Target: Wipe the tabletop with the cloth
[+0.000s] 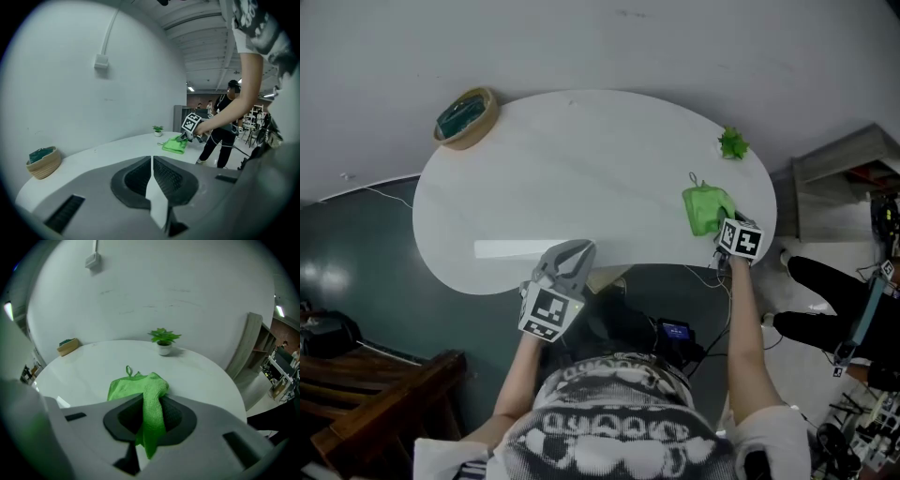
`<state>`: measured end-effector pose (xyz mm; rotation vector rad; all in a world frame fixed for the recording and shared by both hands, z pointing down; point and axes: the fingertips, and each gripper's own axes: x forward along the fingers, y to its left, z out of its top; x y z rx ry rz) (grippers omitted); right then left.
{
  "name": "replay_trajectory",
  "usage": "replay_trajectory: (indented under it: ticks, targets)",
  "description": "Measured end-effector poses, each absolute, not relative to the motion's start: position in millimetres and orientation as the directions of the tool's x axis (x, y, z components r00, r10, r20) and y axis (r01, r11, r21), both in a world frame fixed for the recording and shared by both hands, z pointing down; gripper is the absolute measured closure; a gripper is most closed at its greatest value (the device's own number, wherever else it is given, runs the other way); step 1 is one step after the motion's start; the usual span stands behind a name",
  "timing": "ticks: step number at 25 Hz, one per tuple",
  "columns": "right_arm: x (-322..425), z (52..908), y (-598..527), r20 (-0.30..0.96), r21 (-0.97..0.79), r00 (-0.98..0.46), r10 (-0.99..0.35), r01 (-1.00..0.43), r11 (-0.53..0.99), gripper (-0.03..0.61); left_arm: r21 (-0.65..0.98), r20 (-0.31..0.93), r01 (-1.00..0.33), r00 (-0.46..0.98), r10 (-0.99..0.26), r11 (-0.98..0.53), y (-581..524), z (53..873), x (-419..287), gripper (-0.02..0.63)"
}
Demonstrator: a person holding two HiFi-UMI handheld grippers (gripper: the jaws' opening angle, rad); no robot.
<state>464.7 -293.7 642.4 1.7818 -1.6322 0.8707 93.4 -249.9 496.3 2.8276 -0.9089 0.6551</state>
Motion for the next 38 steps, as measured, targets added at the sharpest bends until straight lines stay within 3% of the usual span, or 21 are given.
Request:
replay_trajectory:
  ticks: [9,17,26,38]
  targets:
    - [582.1,639.8,-255.2,0.778,0.042,0.151,-0.609,-0.981,-0.191,0.532,-0.044,0.465,-0.549,0.728,-0.503,-0.835,-226.5,501.3,146.1,0.6]
    - [559.8,619.1,-254.6,0.732,-0.008,0.112,-0.672,-0.985,-0.173,0.532,-0.058,0.434,-0.564,0.729,-0.53,-0.824,-236.0,486.3,138.4,0.6]
    - [413.6,575.7,-271.3,0.655,-0.06,-0.024,-0.755,-0.998,-0.02,0.531,-0.073,0.43,-0.604,0.699,-0.571,-0.794,-215.5,481.5,45.8,0.6]
    - [84.6,551.2,-272.2,0.565,-0.187,-0.334,-0.755,-0.942,0.277,0.531,-0.082,0.431,-0.688,0.628,-0.648,-0.721,-174.1,487.8,-146.3,0.6]
